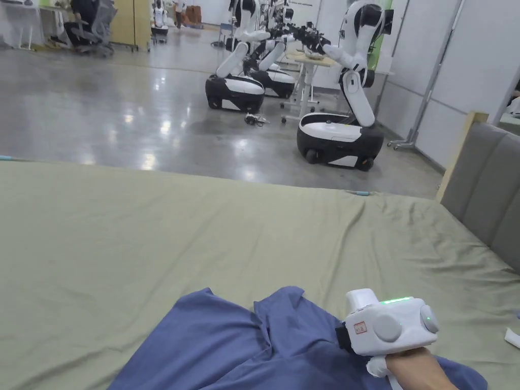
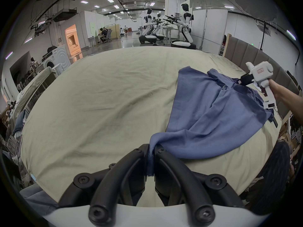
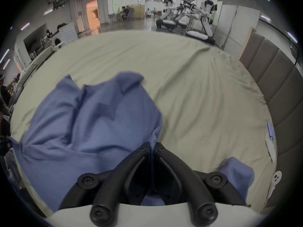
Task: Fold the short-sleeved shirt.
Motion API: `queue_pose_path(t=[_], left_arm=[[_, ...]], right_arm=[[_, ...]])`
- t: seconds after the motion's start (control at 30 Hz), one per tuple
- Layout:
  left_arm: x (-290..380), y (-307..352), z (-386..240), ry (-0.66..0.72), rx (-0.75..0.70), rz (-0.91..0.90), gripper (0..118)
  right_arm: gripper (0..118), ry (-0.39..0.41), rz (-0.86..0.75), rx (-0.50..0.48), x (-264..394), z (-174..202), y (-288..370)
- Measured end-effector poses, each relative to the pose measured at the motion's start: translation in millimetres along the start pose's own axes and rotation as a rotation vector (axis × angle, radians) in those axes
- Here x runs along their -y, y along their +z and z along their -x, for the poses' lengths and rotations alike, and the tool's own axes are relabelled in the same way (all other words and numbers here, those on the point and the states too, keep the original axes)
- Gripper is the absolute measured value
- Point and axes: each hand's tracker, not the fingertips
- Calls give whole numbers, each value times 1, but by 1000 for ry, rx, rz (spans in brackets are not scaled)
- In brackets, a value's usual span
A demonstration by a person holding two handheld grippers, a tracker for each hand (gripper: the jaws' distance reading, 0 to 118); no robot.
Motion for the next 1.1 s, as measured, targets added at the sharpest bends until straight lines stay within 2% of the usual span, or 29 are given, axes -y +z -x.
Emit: queue_pose_path(t=[0.2, 0.3, 0.37, 0.43, 0.67, 0.83, 0.9, 1.1], left_arm=[[-50, 12, 0, 20, -4, -77, 8], [-87, 31, -4, 30, 16, -150, 8], [-113, 46, -5, 63, 34, -196, 8], [-141, 58, -5, 92, 38, -236, 8], [-246, 97, -20, 42, -57, -350, 8], [-316, 124, -39, 21, -124, -442, 8], [-340, 136, -45, 25, -182, -498, 8], [-391, 161, -52, 16, -222, -582, 8]], right_arm=[[5, -50, -211, -8, -18, -16, 106], [5, -6, -306, 24, -31, -23, 171], [5, -9, -379, 35, -43, -33, 213], [5, -38, -443, 42, -56, -45, 253], [5, -105, -627, 122, -112, -81, 365], [5, -166, -743, 158, -153, -98, 417], [5, -174, -765, 167, -168, -103, 427], [5, -165, -843, 173, -208, -110, 440]])
